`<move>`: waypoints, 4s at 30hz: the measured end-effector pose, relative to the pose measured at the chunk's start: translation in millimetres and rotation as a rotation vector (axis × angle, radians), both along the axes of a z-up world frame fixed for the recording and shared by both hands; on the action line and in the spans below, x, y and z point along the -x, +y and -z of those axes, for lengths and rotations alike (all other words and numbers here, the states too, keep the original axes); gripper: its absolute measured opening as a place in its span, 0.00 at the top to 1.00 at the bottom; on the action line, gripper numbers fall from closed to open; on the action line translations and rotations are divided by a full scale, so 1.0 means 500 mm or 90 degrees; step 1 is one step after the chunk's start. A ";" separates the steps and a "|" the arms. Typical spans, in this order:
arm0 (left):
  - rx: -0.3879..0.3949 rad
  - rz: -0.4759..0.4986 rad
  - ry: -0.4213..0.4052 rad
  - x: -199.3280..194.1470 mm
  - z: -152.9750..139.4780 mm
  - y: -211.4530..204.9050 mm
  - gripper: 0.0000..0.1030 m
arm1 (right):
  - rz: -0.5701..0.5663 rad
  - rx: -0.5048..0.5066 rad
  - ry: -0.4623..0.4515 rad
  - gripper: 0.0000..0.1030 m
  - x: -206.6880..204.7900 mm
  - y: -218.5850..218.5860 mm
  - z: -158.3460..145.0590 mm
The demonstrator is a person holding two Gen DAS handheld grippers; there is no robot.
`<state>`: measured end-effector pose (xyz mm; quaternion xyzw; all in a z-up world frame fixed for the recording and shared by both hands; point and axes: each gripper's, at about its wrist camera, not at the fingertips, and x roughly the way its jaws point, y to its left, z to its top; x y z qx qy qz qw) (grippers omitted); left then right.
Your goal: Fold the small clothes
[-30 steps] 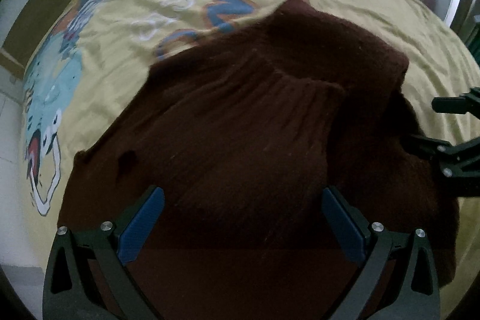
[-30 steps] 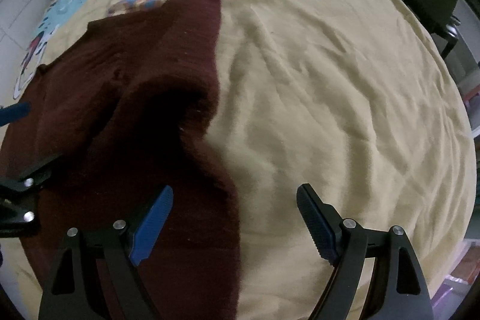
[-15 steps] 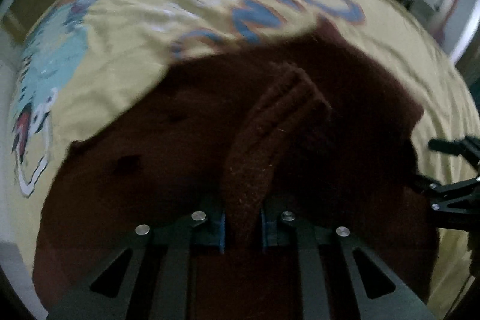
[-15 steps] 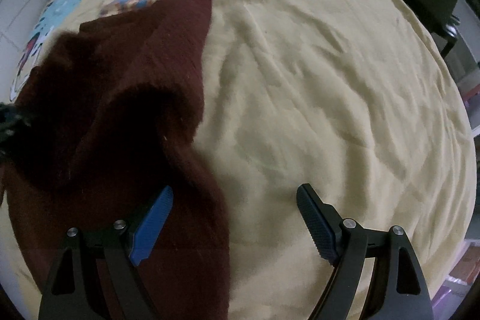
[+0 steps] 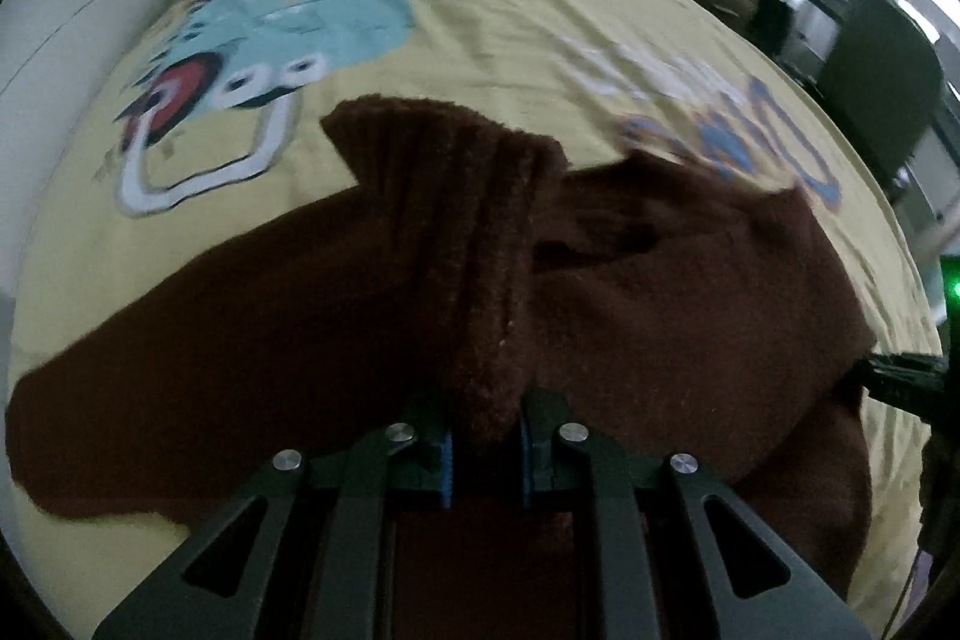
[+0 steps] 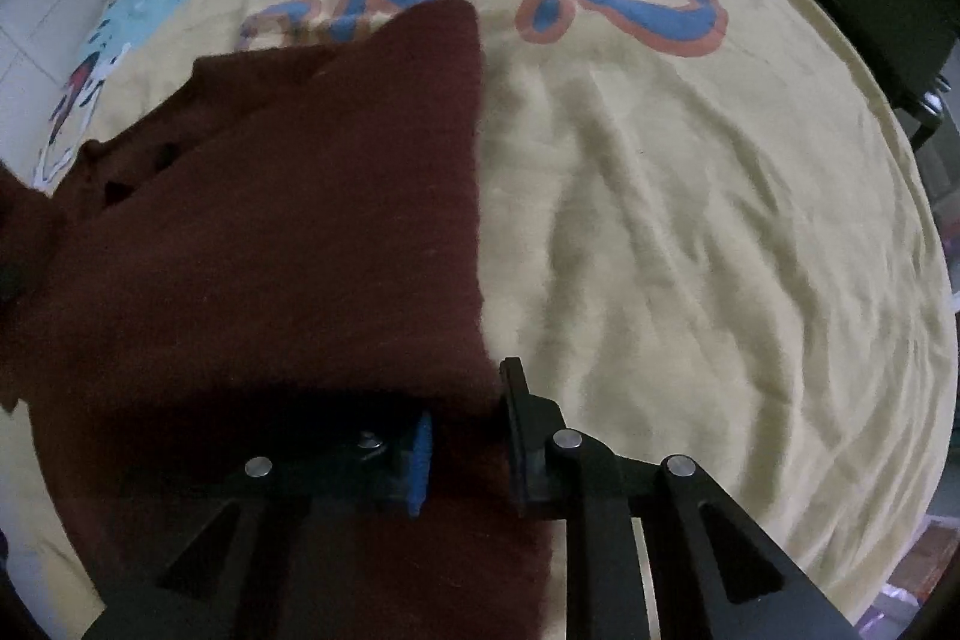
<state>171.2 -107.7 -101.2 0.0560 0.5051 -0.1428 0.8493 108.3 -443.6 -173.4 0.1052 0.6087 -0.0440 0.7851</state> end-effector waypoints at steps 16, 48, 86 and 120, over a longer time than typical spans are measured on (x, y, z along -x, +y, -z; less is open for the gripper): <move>0.018 -0.091 0.108 0.034 0.104 0.128 0.70 | -0.038 0.024 0.034 0.82 -0.025 0.054 0.019; -0.003 -0.076 0.160 -0.055 0.115 0.201 0.88 | -0.058 0.047 -0.003 0.19 0.064 0.056 -0.051; -0.033 -0.095 0.043 -0.045 0.107 0.229 0.86 | 0.035 -0.006 -0.024 0.84 -0.148 0.059 0.008; -0.054 -0.023 0.008 0.035 0.154 0.149 0.01 | -0.116 0.087 -0.146 0.00 -0.060 0.301 0.023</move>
